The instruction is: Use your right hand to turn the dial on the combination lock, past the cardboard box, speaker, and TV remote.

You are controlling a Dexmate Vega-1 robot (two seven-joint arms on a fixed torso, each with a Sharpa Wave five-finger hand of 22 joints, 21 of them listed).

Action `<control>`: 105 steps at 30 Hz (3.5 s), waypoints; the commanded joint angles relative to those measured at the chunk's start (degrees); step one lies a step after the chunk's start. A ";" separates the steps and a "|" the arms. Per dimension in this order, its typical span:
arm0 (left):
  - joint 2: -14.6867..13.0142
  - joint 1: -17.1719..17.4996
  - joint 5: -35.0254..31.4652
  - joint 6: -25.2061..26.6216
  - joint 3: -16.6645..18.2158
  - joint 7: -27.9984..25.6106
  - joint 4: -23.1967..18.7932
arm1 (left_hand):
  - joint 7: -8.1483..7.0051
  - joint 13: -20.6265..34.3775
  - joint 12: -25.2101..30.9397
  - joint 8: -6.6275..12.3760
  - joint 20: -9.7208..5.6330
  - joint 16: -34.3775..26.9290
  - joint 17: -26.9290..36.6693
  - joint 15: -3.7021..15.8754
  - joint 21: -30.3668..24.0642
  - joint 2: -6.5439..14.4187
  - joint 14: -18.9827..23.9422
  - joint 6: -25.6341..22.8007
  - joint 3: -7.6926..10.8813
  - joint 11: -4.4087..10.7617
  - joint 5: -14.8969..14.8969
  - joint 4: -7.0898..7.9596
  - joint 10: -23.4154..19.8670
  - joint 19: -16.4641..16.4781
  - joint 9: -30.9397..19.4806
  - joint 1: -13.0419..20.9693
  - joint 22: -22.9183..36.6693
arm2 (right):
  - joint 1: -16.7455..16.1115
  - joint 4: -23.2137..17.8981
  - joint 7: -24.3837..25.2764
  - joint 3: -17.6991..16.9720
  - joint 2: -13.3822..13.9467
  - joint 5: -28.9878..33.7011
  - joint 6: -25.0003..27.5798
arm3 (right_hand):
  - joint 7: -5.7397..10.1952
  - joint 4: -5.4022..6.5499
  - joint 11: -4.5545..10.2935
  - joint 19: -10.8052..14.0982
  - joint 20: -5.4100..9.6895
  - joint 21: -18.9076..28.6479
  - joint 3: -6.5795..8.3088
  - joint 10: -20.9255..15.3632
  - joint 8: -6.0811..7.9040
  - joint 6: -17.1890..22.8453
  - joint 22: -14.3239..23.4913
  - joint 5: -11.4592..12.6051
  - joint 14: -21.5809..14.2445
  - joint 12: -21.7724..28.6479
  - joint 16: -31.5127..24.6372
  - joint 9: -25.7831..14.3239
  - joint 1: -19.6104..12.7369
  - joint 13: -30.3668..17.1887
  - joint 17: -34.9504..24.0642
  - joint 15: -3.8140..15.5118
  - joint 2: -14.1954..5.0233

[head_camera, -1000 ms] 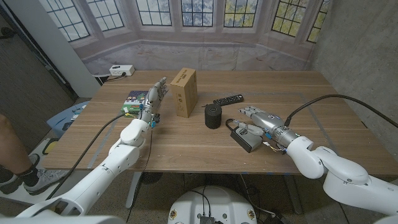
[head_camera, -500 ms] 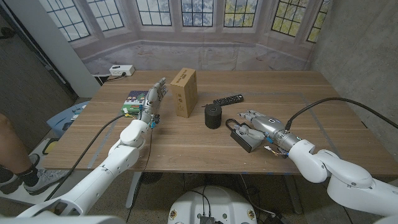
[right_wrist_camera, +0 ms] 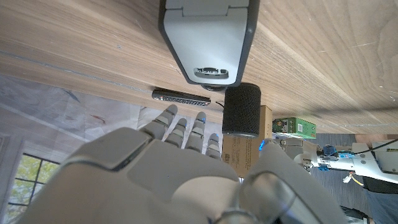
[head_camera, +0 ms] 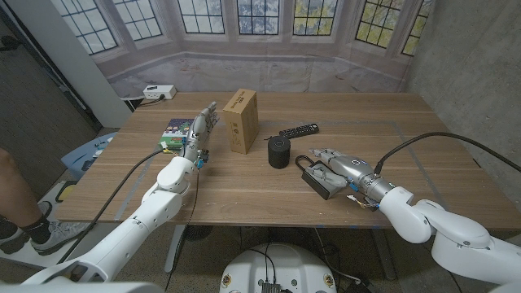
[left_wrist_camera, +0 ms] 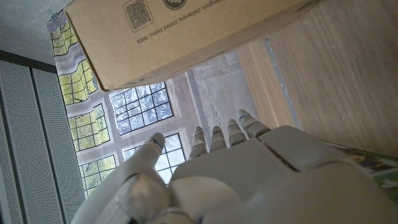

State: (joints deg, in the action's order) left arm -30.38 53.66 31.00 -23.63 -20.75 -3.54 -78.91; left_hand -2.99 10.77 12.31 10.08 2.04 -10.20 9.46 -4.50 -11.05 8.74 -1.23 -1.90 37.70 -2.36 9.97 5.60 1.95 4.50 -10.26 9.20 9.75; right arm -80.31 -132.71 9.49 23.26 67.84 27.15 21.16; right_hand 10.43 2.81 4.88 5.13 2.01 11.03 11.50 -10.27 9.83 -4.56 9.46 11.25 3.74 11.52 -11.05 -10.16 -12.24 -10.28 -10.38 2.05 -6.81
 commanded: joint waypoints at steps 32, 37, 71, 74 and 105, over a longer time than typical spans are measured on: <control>0.33 -1.24 -0.46 0.44 -0.49 0.21 1.26 | -0.13 0.29 -0.31 0.23 0.23 0.04 0.27 -0.51 0.01 -0.02 0.13 1.03 0.69 -0.36 0.00 -0.11 0.06 0.37 -0.23 0.03 0.10 | 0.27 2.69 -1.20 0.89 -0.59 -0.56 -2.10 | 0.25 -2.12 2.19 -0.90 1.88 -0.36 1.21 -5.88 0.76 -0.92 0.19 -0.09 -2.23 0.83 -0.74 -0.21 -1.61 -0.22 -0.16 1.19 0.08; 0.44 -1.45 -0.56 0.26 -0.57 0.30 1.54 | -0.13 0.29 -0.33 0.28 0.22 0.03 0.27 -0.44 0.02 -0.03 0.14 1.00 0.70 -0.37 -0.01 -0.11 0.10 0.34 -0.23 0.02 0.10 | -0.08 2.71 -1.12 0.70 -0.29 -0.76 -1.89 | 0.02 -2.20 2.61 -0.89 1.89 -0.33 1.26 -6.12 0.85 -0.80 0.19 -0.11 -2.23 0.76 -0.70 -0.21 -1.57 -0.23 -0.18 0.99 0.10; 0.54 -0.80 -0.83 0.05 -0.73 -0.20 0.77 | -0.15 0.29 -0.34 0.40 0.20 0.00 0.29 -0.43 0.00 -0.11 0.25 1.15 0.75 -0.40 -0.02 -0.15 0.07 0.44 -0.22 -0.04 0.10 | -1.34 3.71 1.08 1.10 -0.57 -0.90 -1.86 | -0.60 -2.51 3.25 -0.28 1.99 -0.08 1.50 -7.72 1.12 -0.38 0.19 -0.20 -3.09 0.56 -0.85 -0.21 -1.18 -0.27 -0.32 0.79 0.17; 0.51 -0.64 -0.83 -0.08 -0.68 -0.22 0.65 | -0.13 0.29 -0.36 0.41 0.22 0.00 0.28 -0.46 0.00 -0.11 0.29 1.15 0.76 -0.38 -0.02 -0.16 0.12 0.44 -0.22 -0.04 0.10 | -1.25 3.93 1.27 1.47 -0.81 -0.59 -1.94 | -0.80 -2.54 3.11 -0.17 1.98 -0.04 1.53 -7.92 1.13 -0.36 0.19 -0.20 -3.23 0.56 -0.88 -0.21 -1.15 -0.27 -0.33 0.81 0.17; 0.06 -0.13 -0.35 -0.28 -0.25 0.31 0.57 | -0.19 0.29 -0.29 0.47 0.22 -0.03 0.28 -0.49 -0.02 -0.09 0.48 1.24 0.85 -0.47 -0.02 -0.25 -0.12 0.54 -0.21 -0.03 0.11 | -2.07 3.47 1.42 2.08 -0.26 -0.24 -0.30 | -1.59 -2.98 2.48 0.97 2.25 0.20 1.95 -9.86 1.49 0.78 0.18 -0.22 -4.92 0.54 -1.21 -0.20 -0.97 -0.35 -0.38 1.06 0.12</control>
State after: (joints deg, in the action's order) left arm -30.36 53.78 30.40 -23.81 -20.98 -3.87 -78.86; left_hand -2.76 10.77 12.07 10.09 2.04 -10.20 9.46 -4.82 -11.05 8.74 -0.91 -0.91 38.09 -2.36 9.97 5.21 1.95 4.50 -10.26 9.19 9.75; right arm -81.65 -128.61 10.87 25.55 66.82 27.17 20.22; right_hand 8.81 0.08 7.42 5.71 2.05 11.03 13.29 -19.52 11.04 -4.26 9.46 11.24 -0.66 11.72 -11.94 -10.26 -13.51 -10.51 -10.53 1.73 -6.58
